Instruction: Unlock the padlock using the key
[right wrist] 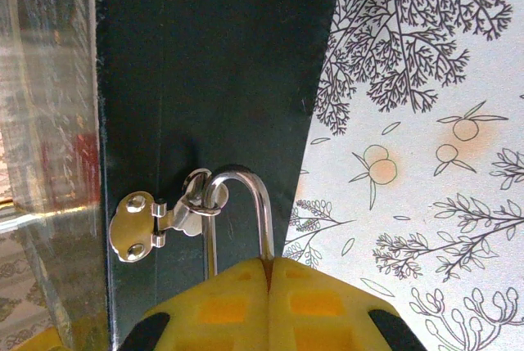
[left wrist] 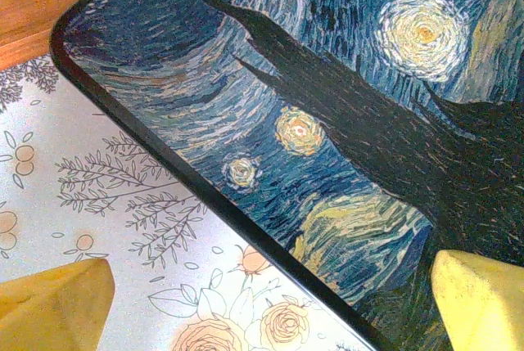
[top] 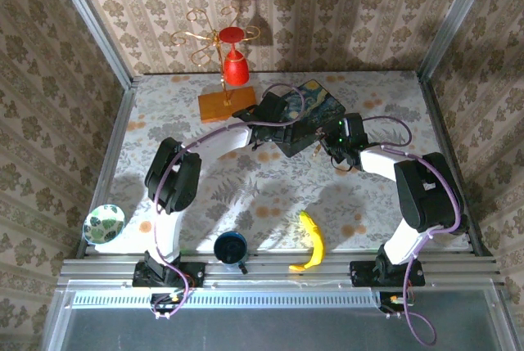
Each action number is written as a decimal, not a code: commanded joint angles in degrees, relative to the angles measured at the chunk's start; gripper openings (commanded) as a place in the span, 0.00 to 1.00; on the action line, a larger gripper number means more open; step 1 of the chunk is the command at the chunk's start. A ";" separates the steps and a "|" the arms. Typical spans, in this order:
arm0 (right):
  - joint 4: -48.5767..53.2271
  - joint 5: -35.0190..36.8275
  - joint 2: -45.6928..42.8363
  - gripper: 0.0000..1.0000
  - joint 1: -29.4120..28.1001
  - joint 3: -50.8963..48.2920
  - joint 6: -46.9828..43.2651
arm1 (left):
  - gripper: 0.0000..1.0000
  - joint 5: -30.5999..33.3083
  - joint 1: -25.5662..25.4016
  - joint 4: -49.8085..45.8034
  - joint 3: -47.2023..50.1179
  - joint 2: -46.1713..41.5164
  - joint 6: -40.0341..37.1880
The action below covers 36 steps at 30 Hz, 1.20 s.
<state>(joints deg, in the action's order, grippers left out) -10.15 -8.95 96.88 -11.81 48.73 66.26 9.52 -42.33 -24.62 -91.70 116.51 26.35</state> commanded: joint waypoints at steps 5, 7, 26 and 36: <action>-0.76 6.99 0.68 0.00 1.74 2.15 1.95 | 1.00 3.37 0.84 -7.75 3.74 -0.67 -0.91; -1.01 7.02 0.72 0.00 2.07 2.18 2.11 | 1.00 3.30 0.91 -7.66 4.04 -0.84 -0.91; -3.47 6.91 3.49 0.00 2.76 3.20 1.68 | 1.00 3.19 1.22 -7.46 4.77 -0.84 -0.61; -4.43 9.11 3.67 0.00 2.68 4.18 1.95 | 1.00 3.18 1.33 -7.61 4.95 -0.58 -0.51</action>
<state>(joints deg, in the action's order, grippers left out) -13.17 -6.85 99.48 -10.63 50.78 67.55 10.20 -42.17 -23.11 -89.27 115.04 26.59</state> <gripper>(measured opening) 0.060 0.999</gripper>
